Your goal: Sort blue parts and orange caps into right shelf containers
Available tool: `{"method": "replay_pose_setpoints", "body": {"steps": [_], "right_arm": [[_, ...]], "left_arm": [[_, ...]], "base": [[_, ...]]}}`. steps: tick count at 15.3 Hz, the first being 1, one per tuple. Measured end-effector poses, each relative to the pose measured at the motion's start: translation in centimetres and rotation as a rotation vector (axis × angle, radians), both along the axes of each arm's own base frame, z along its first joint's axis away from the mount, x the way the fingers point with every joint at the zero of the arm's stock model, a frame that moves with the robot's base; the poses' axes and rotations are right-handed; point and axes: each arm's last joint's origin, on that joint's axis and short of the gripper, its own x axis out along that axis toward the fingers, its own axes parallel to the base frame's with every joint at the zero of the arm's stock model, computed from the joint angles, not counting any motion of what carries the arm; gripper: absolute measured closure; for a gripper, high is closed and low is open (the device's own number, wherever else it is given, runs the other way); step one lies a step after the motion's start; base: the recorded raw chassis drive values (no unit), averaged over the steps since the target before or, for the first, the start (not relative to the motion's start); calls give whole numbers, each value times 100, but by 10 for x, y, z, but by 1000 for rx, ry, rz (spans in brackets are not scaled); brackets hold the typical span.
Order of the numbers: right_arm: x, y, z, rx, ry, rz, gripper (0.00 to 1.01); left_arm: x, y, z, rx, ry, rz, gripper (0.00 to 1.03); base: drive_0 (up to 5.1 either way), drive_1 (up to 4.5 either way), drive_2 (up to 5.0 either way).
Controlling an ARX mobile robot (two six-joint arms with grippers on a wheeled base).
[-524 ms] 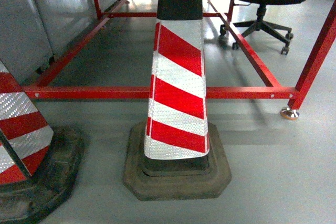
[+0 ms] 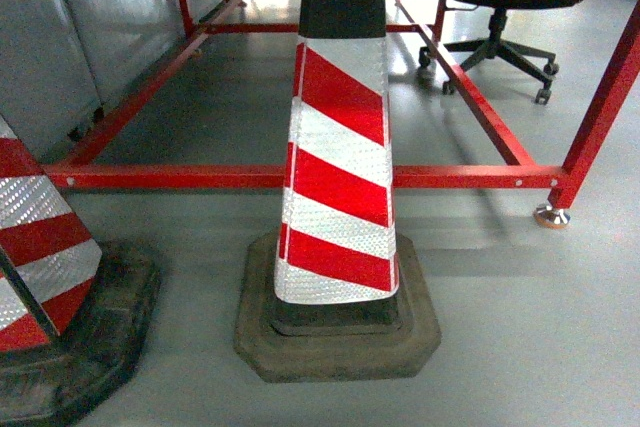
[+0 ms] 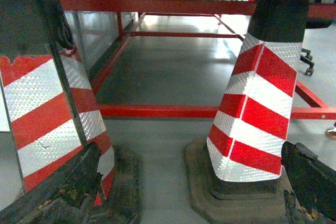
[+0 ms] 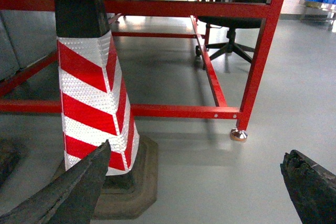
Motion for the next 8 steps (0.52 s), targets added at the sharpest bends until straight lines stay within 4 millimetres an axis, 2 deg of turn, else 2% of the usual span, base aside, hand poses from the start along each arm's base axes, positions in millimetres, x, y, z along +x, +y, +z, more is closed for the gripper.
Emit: {"method": "replay_pose_setpoints", "body": {"steps": [8], "right_arm": [[0,0,0,0,3,0,3]], "left_arm": [[0,0,0,0,3,0,5]], "base": [[0,0,0]]}}
